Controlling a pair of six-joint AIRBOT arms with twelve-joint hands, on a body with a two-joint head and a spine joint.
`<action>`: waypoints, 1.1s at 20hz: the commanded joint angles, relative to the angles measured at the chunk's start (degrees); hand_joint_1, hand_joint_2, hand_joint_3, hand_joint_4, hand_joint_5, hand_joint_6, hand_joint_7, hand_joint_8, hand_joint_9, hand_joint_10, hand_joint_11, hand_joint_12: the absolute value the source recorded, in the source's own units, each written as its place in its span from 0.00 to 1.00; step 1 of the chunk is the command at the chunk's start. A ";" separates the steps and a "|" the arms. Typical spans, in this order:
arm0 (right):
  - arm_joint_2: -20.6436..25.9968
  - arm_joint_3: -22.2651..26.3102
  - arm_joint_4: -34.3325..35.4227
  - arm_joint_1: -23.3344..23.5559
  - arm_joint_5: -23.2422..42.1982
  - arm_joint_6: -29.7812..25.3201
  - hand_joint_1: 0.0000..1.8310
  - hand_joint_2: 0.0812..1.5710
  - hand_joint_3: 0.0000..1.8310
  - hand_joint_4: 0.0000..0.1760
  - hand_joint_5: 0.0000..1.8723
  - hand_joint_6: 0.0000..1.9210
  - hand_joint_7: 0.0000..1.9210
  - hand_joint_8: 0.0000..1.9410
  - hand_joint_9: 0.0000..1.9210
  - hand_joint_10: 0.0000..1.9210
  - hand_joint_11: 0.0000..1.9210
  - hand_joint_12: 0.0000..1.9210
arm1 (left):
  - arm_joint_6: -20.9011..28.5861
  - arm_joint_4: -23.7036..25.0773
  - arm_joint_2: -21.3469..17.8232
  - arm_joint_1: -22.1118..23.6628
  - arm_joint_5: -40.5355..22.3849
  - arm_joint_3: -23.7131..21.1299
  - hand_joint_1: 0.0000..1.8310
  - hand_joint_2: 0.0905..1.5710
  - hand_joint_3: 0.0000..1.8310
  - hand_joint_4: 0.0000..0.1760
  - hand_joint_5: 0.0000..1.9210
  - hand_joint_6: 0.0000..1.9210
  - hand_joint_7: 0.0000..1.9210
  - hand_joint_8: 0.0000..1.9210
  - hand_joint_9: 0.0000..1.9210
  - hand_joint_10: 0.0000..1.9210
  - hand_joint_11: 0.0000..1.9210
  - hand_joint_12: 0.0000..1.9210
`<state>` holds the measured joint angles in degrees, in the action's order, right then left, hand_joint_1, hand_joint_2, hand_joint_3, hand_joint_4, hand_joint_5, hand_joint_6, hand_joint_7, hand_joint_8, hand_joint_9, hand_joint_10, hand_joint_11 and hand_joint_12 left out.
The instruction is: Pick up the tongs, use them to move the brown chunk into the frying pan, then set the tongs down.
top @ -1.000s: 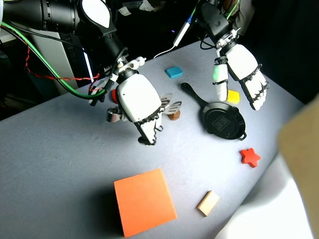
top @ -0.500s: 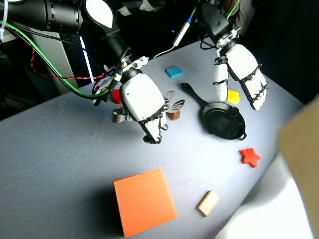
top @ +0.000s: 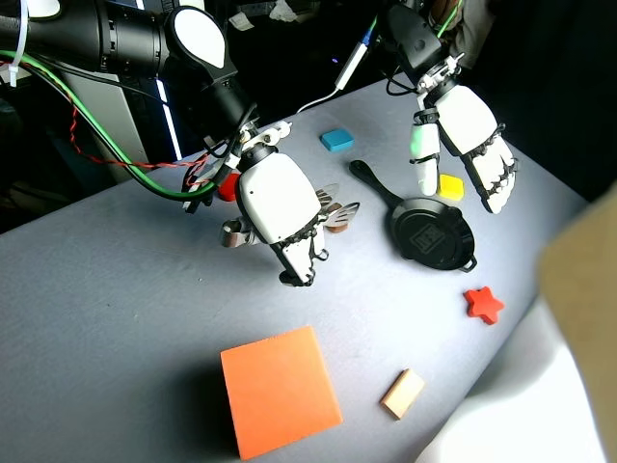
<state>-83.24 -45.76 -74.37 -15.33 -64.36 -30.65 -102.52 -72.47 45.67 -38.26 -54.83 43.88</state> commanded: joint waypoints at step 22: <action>-2.47 -3.30 -6.13 -2.83 0.41 -0.90 0.63 0.72 0.00 0.00 0.34 0.29 0.46 0.02 0.24 0.43 0.03 0.87 | 0.08 3.14 -0.76 -0.32 -4.67 0.39 0.01 0.81 0.00 0.22 0.04 0.00 0.07 0.00 0.07 0.00 0.00 0.23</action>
<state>-85.86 -49.23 -76.60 -18.17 -63.42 -31.29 -102.50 -72.55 45.65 -38.74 -54.72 43.92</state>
